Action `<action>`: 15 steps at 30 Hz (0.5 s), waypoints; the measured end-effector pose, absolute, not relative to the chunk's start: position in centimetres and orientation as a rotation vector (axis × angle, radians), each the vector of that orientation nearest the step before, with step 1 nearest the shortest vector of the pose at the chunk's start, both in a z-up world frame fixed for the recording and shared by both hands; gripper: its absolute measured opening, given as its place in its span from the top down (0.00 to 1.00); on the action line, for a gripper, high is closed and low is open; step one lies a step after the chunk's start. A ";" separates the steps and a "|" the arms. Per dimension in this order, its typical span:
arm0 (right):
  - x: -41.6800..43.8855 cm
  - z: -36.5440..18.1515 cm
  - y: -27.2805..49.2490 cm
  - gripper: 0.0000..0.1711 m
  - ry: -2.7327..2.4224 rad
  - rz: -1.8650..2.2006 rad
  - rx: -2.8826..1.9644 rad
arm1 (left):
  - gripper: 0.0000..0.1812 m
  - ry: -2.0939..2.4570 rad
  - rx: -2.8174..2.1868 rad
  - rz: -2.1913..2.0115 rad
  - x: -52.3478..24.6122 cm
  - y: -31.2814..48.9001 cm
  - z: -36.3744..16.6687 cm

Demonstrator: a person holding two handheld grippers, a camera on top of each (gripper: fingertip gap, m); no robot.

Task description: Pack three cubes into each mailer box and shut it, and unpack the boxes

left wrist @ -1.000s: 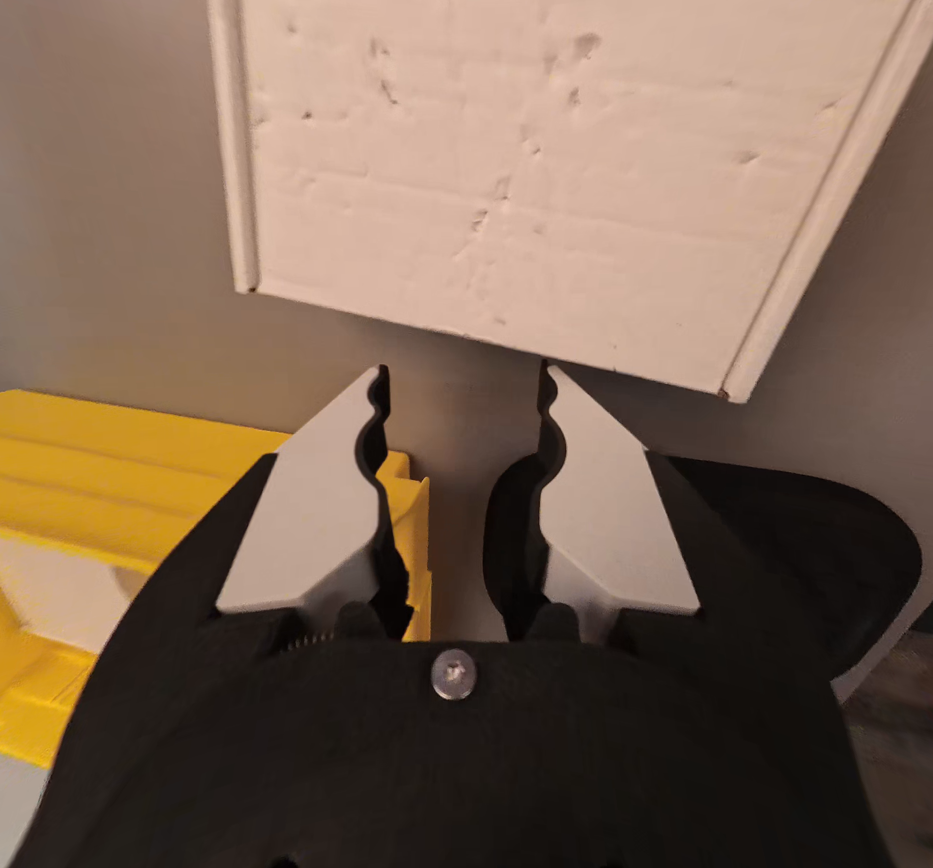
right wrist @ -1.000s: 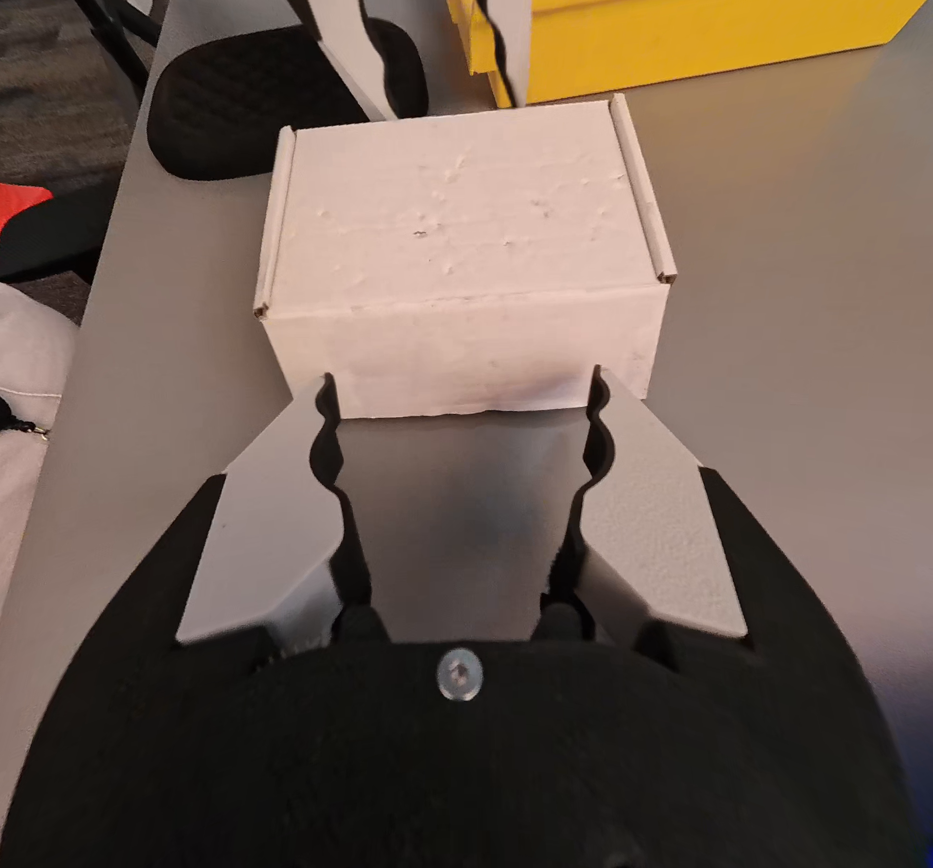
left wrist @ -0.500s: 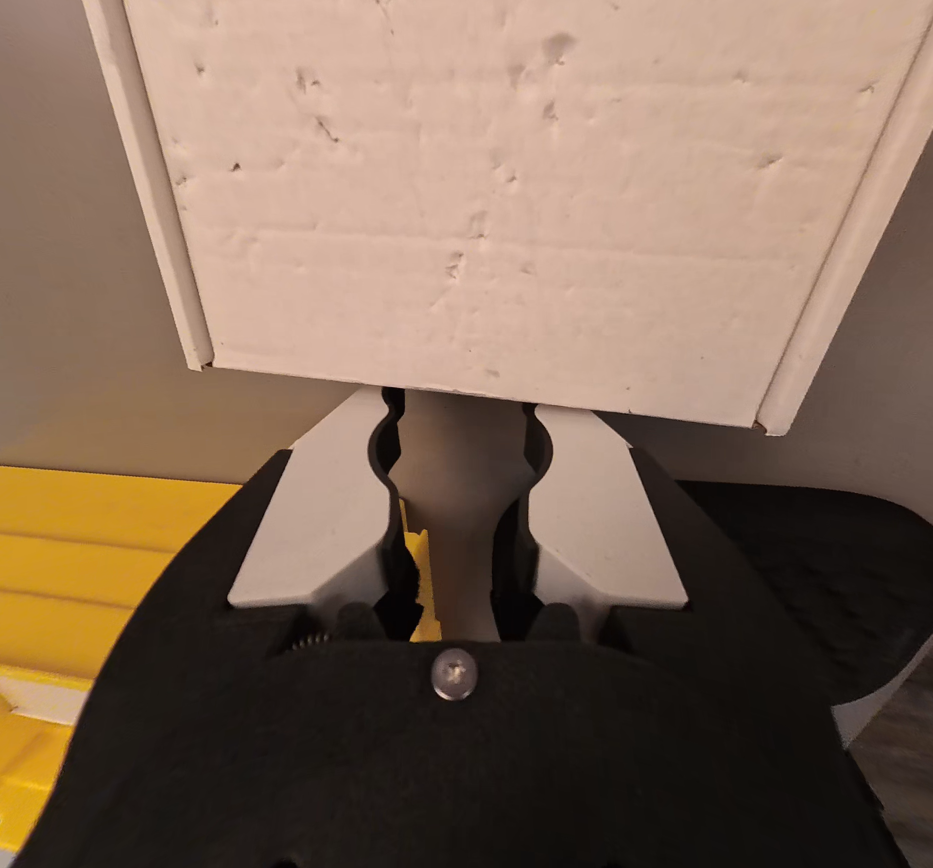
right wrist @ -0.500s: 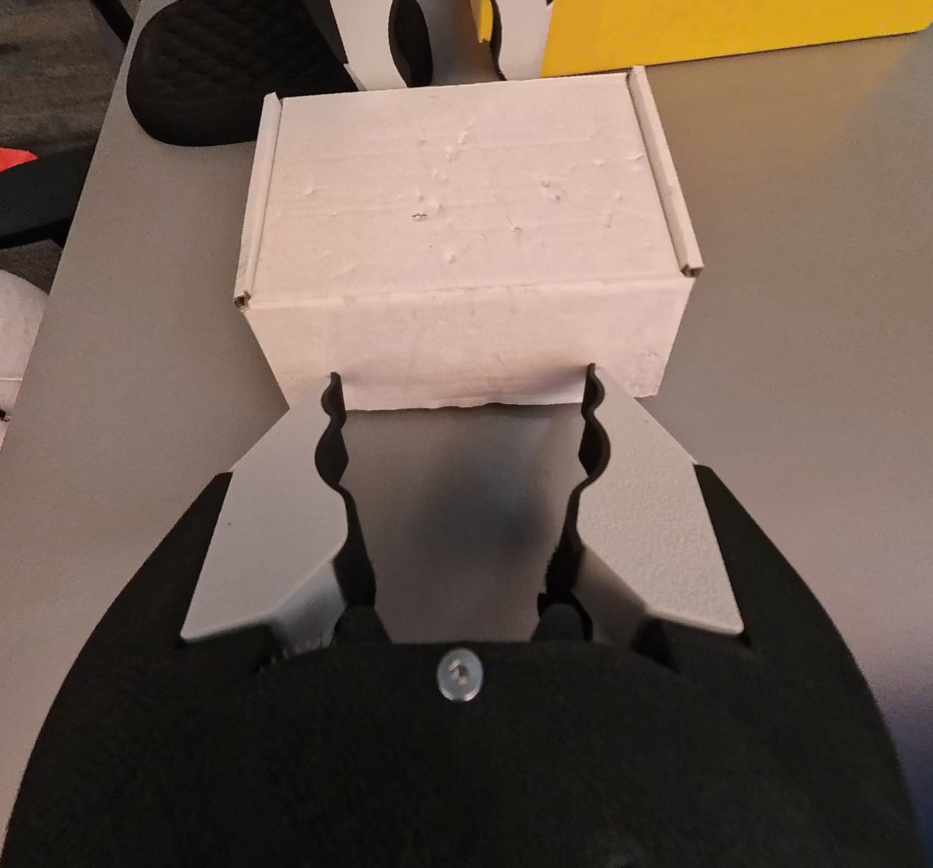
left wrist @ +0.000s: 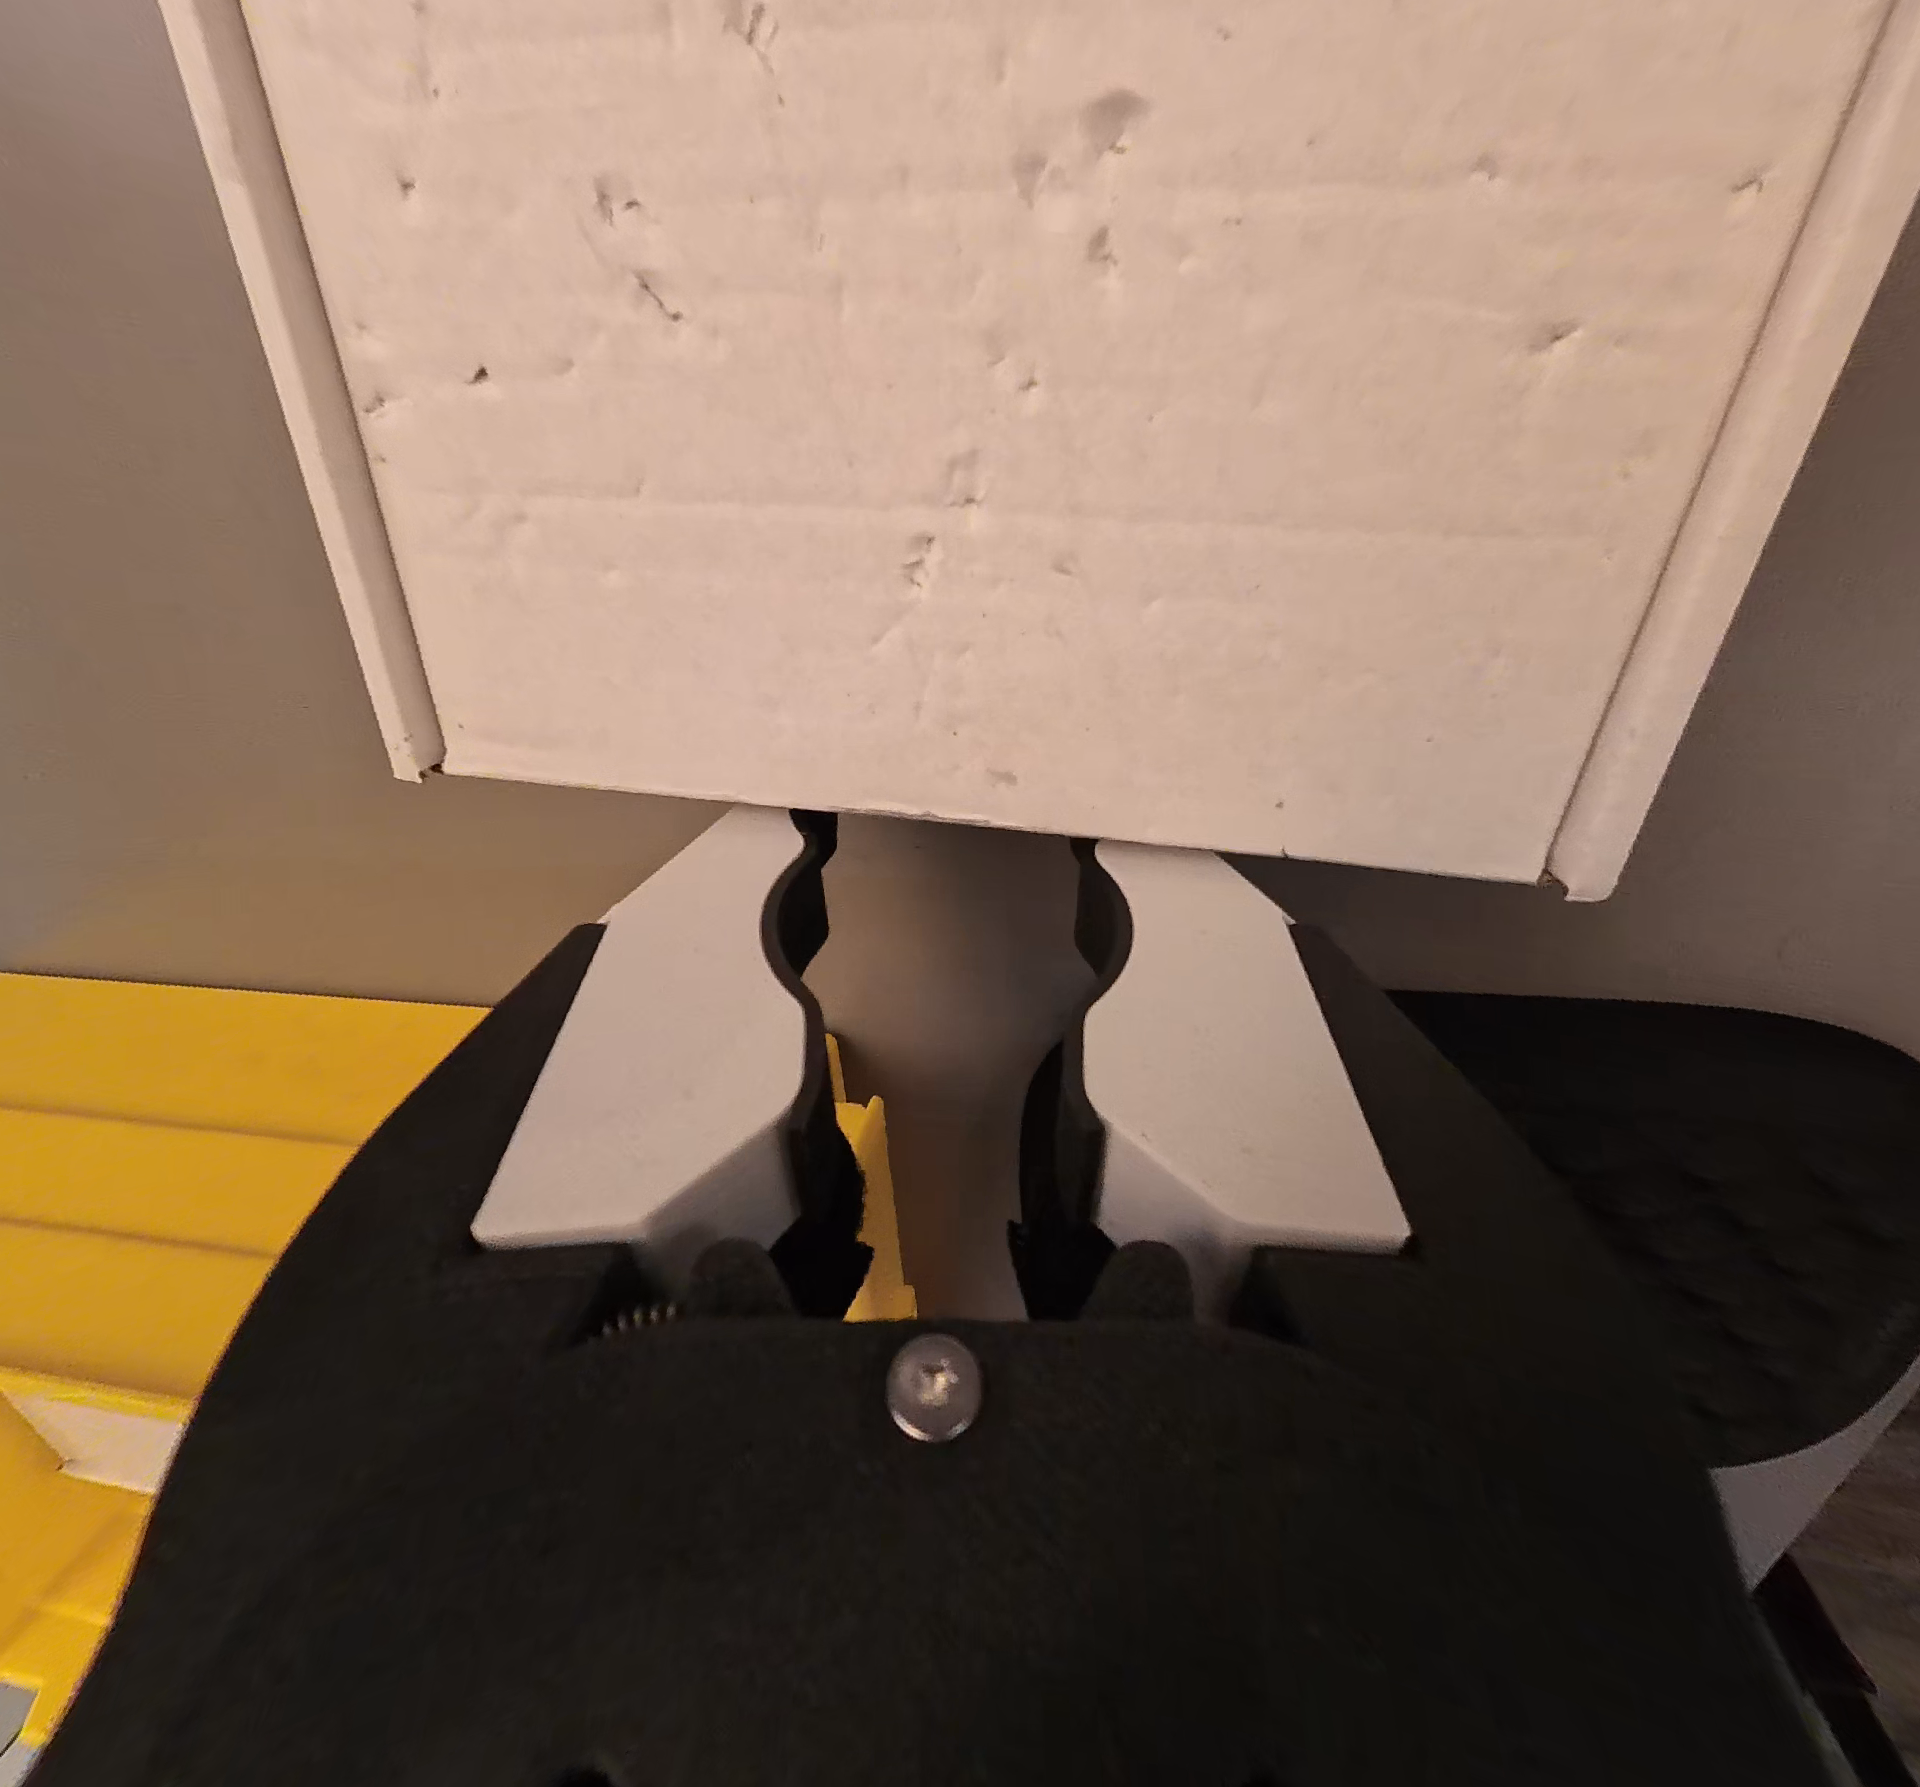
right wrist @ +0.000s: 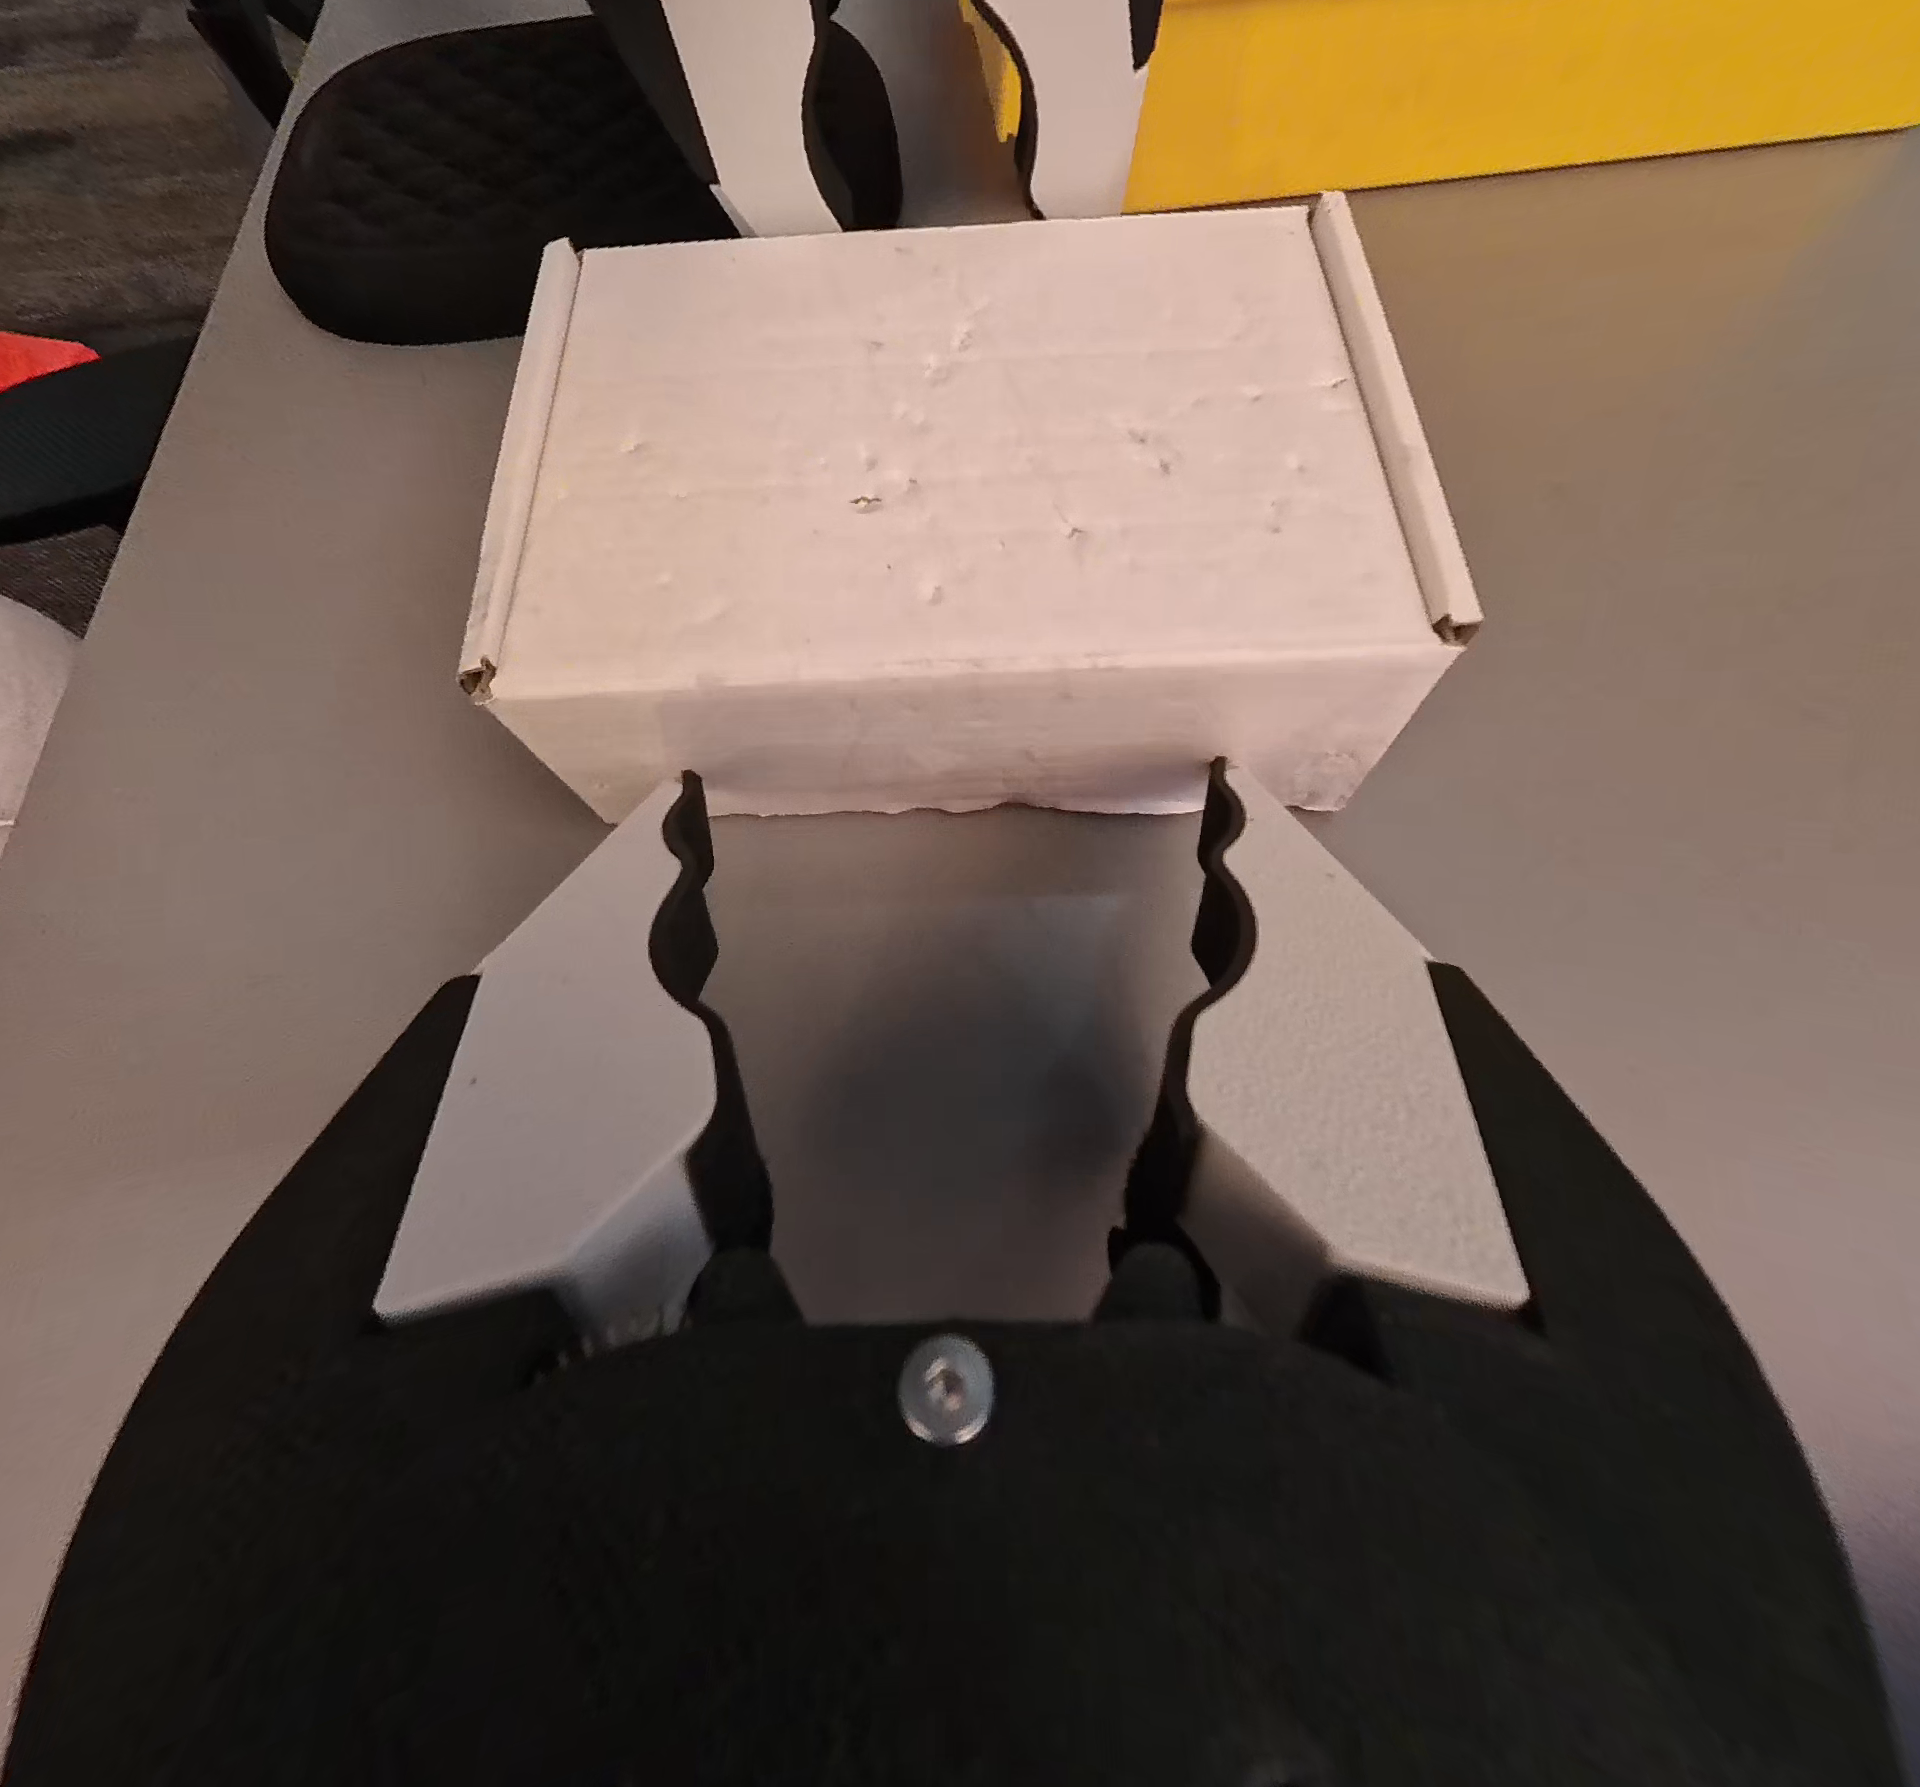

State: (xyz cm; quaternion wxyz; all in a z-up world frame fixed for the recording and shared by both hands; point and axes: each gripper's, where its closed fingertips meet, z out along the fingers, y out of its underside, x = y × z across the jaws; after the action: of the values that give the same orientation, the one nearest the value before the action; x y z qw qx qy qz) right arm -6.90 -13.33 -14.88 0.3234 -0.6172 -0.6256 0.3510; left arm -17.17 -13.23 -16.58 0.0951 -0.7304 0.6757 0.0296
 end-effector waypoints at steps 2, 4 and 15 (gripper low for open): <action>-7.0 -14.9 -13.3 0.45 -1.642 0.925 -1.618 | 0.76 2.005 -2.167 0.089 -17.2 -13.3 -16.6; -7.0 -14.9 -13.3 0.45 -1.645 0.924 -1.616 | 0.76 2.006 -2.165 0.089 -17.3 -13.3 -16.6; -6.3 -16.9 -13.5 0.22 -1.731 0.851 -1.724 | 0.71 1.994 -2.160 0.108 -17.0 -12.9 -16.5</action>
State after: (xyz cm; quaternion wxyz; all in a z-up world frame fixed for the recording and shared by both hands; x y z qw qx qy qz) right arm -6.35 -13.53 -16.88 0.2739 -0.6409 -0.6434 0.3165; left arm -16.98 -12.87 -16.51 0.0997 -0.7306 0.6745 0.0367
